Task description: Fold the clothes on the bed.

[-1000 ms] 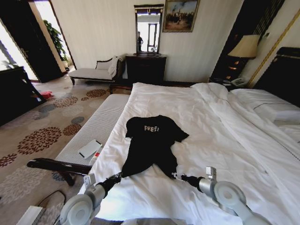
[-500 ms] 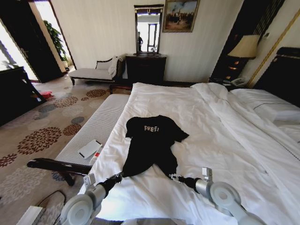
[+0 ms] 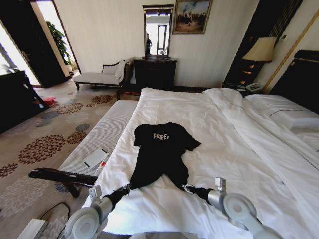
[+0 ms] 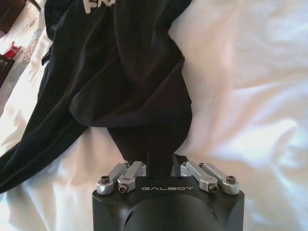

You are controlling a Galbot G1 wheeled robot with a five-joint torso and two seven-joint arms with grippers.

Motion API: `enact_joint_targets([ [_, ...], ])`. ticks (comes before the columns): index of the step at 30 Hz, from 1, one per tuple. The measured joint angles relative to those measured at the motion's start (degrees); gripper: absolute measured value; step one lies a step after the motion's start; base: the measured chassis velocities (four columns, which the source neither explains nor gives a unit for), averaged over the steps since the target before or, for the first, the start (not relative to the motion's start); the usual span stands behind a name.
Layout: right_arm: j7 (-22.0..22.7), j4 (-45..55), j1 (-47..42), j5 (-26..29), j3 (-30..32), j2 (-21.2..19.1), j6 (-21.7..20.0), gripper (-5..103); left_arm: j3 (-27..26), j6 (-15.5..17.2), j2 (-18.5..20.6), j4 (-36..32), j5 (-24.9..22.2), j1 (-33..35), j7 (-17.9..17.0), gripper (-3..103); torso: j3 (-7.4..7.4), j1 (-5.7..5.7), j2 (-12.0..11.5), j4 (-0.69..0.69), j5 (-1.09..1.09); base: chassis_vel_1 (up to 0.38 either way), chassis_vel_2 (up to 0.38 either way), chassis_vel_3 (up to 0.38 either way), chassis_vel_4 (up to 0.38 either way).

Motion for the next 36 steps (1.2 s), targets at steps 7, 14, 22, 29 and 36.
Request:
enact_joint_targets([
  [7,1.71,2.28,-1.89,-0.06,0.14,0.98,0.92,6,-0.19,0.02,-0.35,0.24,-0.09,-0.13,0.21,0,0.00,-0.01,0.00,0.00,0.00,0.000,0.000,0.000,0.000],
  [14,1.65,2.76,-3.40,0.06,1.66,0.89,0.95,0,-0.45,-0.34,-0.53,0.42,0.20,-0.29,0.21,0,0.00,0.00,0.00,0.00,0.00,0.000,0.000,0.000,0.000],
  [22,0.09,3.66,-6.18,-1.34,3.88,0.95,1.66,0,-1.01,-0.81,-0.61,0.57,1.66,-0.68,0.80,0,0.00,0.00,0.00,0.01,0.00,0.000,0.000,0.000,0.000],
  [29,-2.11,5.70,-10.24,-3.24,8.48,1.97,1.89,0,-3.71,-0.34,0.97,-0.10,2.49,-1.29,1.55,0,0.00,0.00,0.00,-0.01,-0.01,0.000,0.000,0.000,0.000],
  [36,-2.10,9.66,-15.39,-5.07,14.17,1.33,1.93,0,-8.53,-0.33,2.44,-4.27,1.91,5.33,1.32,0,0.00,0.00,0.00,0.01,0.00,0.000,0.000,0.000,0.000],
])
